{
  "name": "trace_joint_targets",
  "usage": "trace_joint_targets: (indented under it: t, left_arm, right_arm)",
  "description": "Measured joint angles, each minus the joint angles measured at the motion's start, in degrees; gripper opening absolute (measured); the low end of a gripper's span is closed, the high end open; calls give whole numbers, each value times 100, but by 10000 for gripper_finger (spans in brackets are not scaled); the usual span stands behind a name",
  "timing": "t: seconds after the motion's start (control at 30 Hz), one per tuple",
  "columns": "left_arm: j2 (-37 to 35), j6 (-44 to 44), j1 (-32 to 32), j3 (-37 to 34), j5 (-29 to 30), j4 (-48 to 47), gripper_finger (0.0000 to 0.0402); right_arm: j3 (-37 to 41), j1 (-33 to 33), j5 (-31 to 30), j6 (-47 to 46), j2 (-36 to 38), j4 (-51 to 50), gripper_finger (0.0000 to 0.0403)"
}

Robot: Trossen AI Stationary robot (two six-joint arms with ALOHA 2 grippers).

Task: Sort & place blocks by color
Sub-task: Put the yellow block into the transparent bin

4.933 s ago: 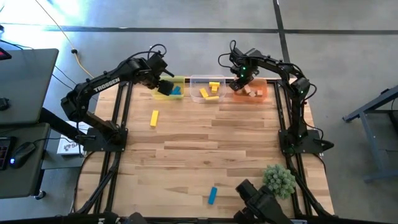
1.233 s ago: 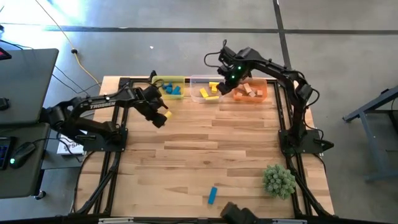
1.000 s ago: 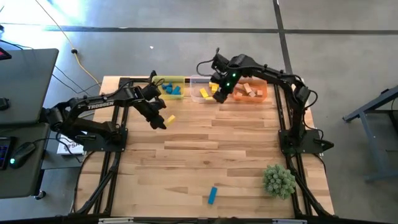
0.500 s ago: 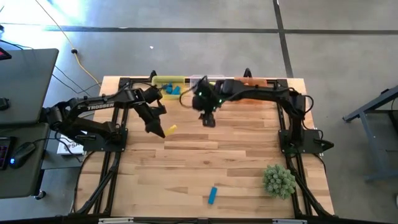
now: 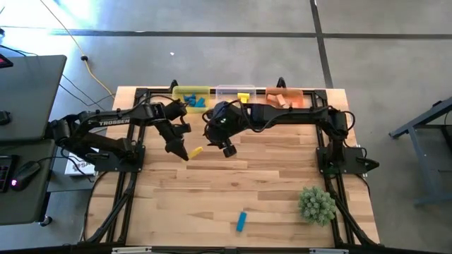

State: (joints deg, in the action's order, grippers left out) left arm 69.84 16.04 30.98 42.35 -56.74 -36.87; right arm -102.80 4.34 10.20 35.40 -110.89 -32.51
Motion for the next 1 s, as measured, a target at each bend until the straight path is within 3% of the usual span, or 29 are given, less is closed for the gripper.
trace_joint_targets:
  t: [0.3,1.0]
  left_arm:
    - [0,922,-8,0,-474,1290,100]
    - [0,725,3,11,-475,1283,100]
  right_arm:
    - [0,-35,239,-43,1,23,177]
    - [0,-112,224,-691,-13,-322,177]
